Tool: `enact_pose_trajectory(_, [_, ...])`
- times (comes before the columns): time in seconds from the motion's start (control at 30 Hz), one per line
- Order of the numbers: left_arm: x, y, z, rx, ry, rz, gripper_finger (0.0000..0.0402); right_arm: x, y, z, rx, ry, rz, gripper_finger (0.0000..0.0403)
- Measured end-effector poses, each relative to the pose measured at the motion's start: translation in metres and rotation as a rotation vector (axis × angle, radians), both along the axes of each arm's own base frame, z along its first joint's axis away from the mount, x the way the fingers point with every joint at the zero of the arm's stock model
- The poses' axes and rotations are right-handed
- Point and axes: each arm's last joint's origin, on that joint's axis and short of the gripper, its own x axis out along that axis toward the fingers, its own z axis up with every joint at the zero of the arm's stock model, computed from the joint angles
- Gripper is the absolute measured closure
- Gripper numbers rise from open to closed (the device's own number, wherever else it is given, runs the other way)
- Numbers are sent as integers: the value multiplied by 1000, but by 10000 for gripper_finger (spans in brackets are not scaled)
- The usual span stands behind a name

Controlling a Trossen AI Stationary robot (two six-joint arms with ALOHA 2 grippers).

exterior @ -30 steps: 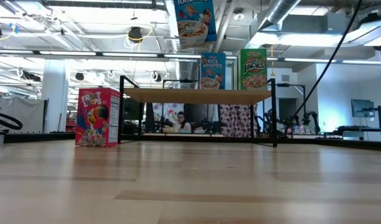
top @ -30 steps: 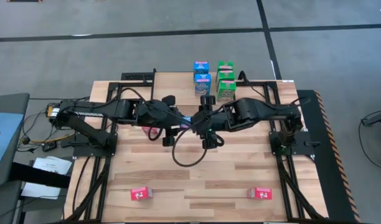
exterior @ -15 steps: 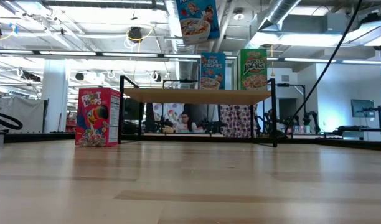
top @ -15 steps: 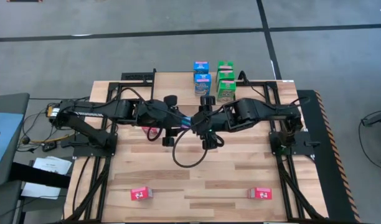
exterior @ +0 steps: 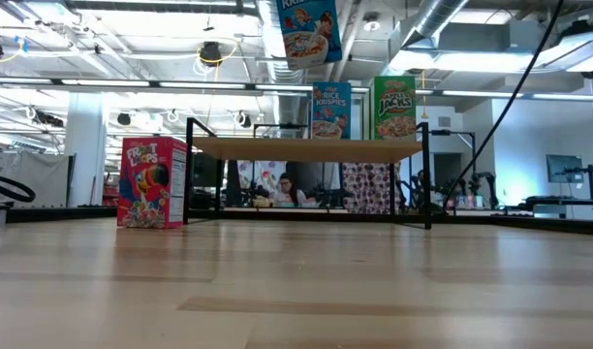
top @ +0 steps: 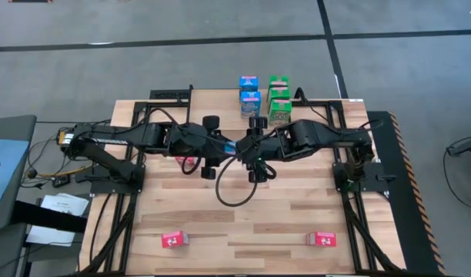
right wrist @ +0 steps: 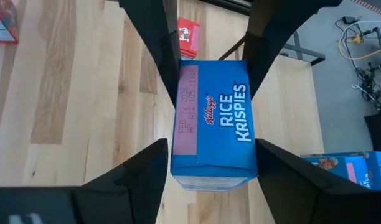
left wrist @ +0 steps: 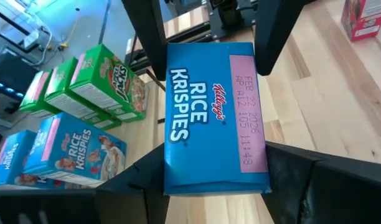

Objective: Stack cereal on shelf
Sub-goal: Put the blue cereal box on the shelf aligned with the other blue cereal box

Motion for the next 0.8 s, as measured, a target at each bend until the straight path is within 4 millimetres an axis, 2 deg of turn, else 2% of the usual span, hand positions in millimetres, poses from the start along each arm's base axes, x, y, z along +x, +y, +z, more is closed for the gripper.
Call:
enact_pose_trajectory(0.13, [0,0,0,1,-1,1,220,0,-1,0,1,1,-4,149])
enact_pose_trajectory(0.43, [0,0,0,-22,-11,16,220,0,-2,0,1,2,-4,190])
enact_pose_trajectory(0.8, [0,0,0,-39,-13,8,208,0,-2,0,5,2,-6,187])
